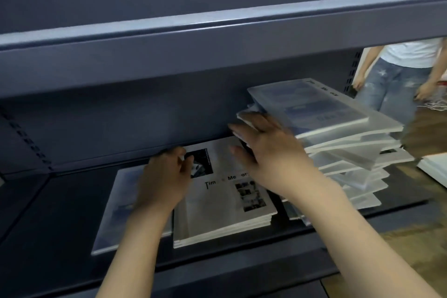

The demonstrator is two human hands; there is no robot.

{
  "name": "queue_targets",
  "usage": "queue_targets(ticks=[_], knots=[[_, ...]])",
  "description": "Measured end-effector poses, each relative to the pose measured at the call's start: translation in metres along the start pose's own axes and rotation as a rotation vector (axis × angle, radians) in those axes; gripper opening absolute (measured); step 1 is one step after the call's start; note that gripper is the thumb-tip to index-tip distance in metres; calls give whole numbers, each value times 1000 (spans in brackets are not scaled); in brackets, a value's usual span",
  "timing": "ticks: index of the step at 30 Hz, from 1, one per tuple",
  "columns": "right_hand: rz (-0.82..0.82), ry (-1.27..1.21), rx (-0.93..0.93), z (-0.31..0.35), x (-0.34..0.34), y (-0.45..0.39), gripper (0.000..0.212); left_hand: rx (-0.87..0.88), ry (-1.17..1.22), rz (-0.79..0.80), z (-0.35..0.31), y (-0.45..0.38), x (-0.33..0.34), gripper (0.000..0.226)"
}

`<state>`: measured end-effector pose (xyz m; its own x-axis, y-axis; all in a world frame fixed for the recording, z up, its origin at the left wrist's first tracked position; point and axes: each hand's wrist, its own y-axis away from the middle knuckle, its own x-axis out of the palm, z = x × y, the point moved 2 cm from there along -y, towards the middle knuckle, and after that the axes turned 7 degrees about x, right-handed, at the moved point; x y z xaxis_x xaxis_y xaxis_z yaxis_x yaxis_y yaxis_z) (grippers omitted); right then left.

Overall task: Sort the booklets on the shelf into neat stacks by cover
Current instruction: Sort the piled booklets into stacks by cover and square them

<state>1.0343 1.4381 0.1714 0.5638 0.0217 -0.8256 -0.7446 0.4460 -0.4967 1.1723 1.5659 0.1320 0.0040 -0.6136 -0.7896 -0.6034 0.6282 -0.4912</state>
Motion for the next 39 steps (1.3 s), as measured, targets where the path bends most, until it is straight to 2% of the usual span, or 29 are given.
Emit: queue_targets(ticks=[6,9,15,18,20,21,22,24,28,31,34,39], knots=[[335,420,453,-37,-4,-32,61,10,6,23,-15,-4,8,23],[402,506,530,-35,-1,-31,59,-4,9,46,-15,-3,11,24],[319,421,443,-5,0,-20,43,-58,77,74,-13,2,11,23],[236,290,422,11,1,-11,43,-165,309,126,-17,5,11,26],[88,213,379,25,6,-3,45,-304,537,151,-22,5,11,32],[-50,204,341,31,9,0,45,-375,623,153,-25,5,11,37],[-178,162,318,36,14,3,45,-432,680,150,-24,6,11,42],[-328,66,229,43,23,11,40,-507,748,138,-22,8,9,53],[-342,-33,103,57,31,27,44,-579,836,130,-7,12,-1,72],[-338,-82,32,70,41,38,37,-613,1016,170,-2,16,-3,85],[-274,-128,-28,85,53,50,31,-625,1292,92,-6,17,-9,70],[46,-190,-160,87,64,54,42,-728,1237,-90,13,29,-4,23]])
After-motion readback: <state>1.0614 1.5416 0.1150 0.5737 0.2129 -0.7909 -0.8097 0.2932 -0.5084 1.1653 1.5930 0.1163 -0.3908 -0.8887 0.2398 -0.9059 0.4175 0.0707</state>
